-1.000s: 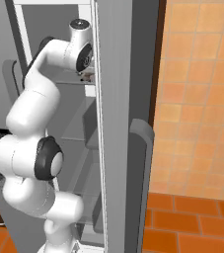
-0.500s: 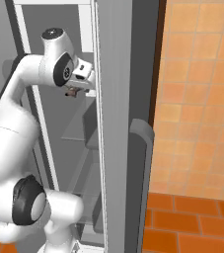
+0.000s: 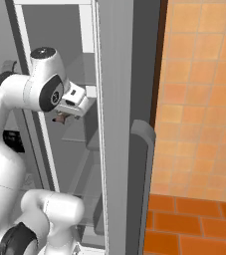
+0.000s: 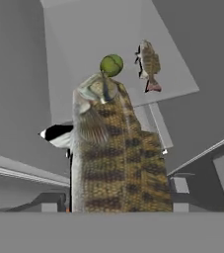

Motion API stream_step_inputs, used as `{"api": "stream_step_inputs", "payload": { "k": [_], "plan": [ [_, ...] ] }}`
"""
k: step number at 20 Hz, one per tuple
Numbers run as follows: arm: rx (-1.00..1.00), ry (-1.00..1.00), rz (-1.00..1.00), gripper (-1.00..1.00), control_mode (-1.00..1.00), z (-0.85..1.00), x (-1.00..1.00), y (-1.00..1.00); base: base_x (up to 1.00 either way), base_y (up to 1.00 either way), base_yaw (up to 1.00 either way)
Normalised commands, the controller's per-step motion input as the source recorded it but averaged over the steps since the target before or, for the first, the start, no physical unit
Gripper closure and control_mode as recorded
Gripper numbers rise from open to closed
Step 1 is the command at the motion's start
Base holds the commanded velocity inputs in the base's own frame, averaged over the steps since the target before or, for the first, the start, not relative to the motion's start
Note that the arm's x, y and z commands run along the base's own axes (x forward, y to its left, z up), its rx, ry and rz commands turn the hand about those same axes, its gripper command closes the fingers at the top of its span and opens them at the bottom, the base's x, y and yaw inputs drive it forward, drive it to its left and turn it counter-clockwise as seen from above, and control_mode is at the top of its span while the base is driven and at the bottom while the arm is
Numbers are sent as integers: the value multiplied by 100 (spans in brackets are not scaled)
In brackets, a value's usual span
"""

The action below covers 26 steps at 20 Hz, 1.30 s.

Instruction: Place one lime and one fish in each tupperware on the nearby counter, to pack two identical lunches.

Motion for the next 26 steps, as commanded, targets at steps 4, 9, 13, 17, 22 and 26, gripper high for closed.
{"api": "stream_step_inputs", "payload": {
  "k": [4, 9, 13, 17, 22, 26],
  "plan": [
    [12, -16, 0, 100, -100, -69, -98, 13, 0, 0, 0],
    [1, -3, 0, 100, -100, -49, -56, 13, 0, 0, 0],
    [0, 0, 0, 100, -100, -37, -33, 3, 0, 0, 0],
    [0, 0, 0, 100, -100, 0, -4, 0, 0, 0, 0],
    [0, 0, 0, 100, -100, 0, -2, 0, 0, 0, 0],
    [0, 0, 0, 100, 100, 0, -16, 0, -41, 11, 0]
  ]
}}
